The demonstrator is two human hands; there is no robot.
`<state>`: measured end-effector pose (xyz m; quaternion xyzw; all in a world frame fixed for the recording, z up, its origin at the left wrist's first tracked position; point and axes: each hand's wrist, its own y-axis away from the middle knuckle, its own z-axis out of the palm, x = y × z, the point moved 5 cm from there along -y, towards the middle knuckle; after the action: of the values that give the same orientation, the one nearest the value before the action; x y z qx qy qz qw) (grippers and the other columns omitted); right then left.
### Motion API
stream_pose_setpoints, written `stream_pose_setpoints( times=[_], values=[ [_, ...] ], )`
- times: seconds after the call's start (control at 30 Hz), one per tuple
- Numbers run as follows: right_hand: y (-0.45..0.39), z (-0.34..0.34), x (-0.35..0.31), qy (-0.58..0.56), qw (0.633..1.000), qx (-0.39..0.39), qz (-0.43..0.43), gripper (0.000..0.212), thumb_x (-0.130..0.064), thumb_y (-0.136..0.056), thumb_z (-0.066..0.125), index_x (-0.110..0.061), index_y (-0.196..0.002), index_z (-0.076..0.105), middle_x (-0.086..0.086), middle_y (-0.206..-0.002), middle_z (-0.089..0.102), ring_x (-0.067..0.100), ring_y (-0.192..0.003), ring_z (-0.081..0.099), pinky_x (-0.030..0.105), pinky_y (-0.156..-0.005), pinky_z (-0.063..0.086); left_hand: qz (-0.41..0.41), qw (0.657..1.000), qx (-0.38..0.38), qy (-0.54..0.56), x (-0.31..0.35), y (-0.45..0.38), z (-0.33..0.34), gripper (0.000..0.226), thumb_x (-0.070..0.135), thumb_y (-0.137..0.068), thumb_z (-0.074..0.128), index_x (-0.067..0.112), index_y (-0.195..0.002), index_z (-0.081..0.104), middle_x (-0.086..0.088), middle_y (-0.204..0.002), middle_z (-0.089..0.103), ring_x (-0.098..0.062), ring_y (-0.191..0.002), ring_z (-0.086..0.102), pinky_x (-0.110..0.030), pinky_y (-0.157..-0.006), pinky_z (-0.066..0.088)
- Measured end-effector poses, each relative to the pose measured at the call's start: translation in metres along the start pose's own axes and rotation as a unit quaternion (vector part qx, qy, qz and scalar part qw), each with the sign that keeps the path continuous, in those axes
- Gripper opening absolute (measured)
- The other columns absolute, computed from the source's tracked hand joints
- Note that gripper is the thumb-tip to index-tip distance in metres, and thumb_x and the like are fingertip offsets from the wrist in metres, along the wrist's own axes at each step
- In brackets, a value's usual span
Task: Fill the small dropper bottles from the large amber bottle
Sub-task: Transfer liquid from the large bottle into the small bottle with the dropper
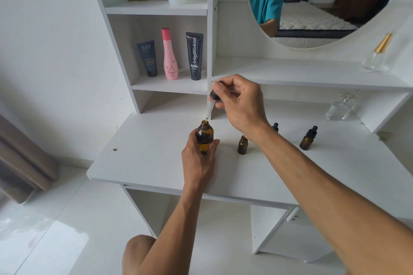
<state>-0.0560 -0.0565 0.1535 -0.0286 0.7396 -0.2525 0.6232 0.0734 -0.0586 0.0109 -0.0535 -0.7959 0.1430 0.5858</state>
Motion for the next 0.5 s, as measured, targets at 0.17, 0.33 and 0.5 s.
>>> stream_pose_setpoints(
  times=[0.17,0.33,0.5],
  values=[
    [0.0,-0.014,-0.009,-0.054,0.998,0.035,0.011,0.015,-0.016,-0.094,0.067,-0.002,-0.096,0.067,0.016,-0.09,0.072,0.023,-0.08,0.076,0.03,-0.069,0.062,0.004,1.0,0.0,-0.009,0.001,0.0,-0.001,0.039,0.029,-0.089,0.074,0.019,-0.123,0.058,0.011,-0.099,0.064,-0.009,-0.083,0.057,0.001,-0.069,0.036],
    [0.0,-0.041,-0.006,-0.027,0.998,0.064,0.007,0.015,-0.02,-0.094,0.067,-0.005,-0.098,0.068,0.009,-0.089,0.072,0.019,-0.08,0.076,0.035,-0.072,0.062,-0.003,1.0,-0.006,-0.015,0.001,0.0,-0.001,0.039,0.029,-0.089,0.074,0.019,-0.123,0.058,0.009,-0.1,0.065,-0.007,-0.082,0.058,0.001,-0.068,0.037],
    [0.004,-0.072,0.01,-0.008,0.995,0.095,0.019,0.013,-0.021,-0.093,0.068,-0.008,-0.093,0.068,0.006,-0.085,0.071,0.02,-0.079,0.076,0.038,-0.073,0.063,-0.011,1.0,-0.017,-0.018,0.001,0.001,0.001,0.038,0.029,-0.088,0.076,0.023,-0.121,0.058,0.014,-0.096,0.064,0.014,-0.081,0.058,0.001,-0.067,0.038]
  ],
)
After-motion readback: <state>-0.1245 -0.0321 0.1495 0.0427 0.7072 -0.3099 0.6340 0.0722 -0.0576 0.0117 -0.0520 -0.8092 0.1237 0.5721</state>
